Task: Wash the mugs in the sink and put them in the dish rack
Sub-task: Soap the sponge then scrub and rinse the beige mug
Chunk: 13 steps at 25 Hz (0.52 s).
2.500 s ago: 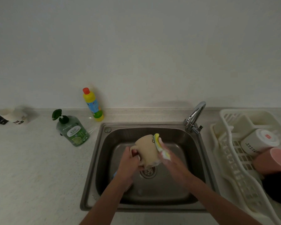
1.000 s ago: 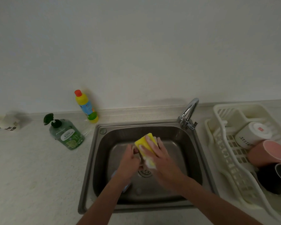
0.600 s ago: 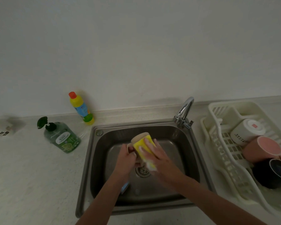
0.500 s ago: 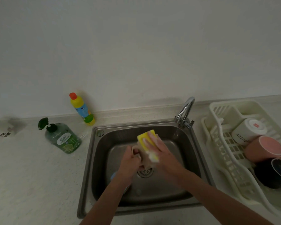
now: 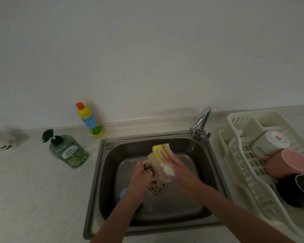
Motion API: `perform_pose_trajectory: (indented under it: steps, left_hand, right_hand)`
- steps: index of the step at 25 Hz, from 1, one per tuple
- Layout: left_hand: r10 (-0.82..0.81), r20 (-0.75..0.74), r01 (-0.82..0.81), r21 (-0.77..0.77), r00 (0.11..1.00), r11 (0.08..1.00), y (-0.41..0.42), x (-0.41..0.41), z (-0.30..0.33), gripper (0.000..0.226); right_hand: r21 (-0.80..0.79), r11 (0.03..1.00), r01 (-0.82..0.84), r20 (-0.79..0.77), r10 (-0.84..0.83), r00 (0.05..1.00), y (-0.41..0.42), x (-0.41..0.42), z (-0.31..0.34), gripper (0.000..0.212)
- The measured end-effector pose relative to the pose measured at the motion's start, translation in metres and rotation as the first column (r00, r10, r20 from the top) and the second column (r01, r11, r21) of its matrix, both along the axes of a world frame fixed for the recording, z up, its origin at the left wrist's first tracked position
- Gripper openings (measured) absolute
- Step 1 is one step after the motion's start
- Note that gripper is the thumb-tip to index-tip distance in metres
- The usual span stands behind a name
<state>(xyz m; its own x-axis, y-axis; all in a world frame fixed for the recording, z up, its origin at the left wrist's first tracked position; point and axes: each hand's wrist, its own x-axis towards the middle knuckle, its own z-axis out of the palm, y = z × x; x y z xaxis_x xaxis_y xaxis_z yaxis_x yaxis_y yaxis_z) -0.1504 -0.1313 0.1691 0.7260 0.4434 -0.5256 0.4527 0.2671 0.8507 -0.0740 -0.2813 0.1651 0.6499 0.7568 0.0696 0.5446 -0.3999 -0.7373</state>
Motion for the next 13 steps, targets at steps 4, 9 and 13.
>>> perform_pose_trajectory:
  steps: [4,9,13]
  left_hand:
    - [0.119,0.000,-0.119,-0.016,0.993,0.993,0.014,-0.001,0.004,0.032]
    - [-0.031,-0.042,0.032,0.020,0.999,0.999,0.002,-0.003,0.004,0.032]
    - [-0.039,-0.027,0.035,-0.127,0.999,0.991,0.001,-0.009,0.019,0.031]
  right_hand:
    - [0.138,0.988,-0.064,-0.198,0.091,0.976,-0.015,-0.007,-0.002,0.058]
    - [-0.034,0.987,-0.154,0.571,0.146,0.808,0.005,-0.009,-0.005,0.057]
    - [0.043,0.999,-0.034,-0.114,0.038,0.993,-0.007,0.011,0.004,0.050]
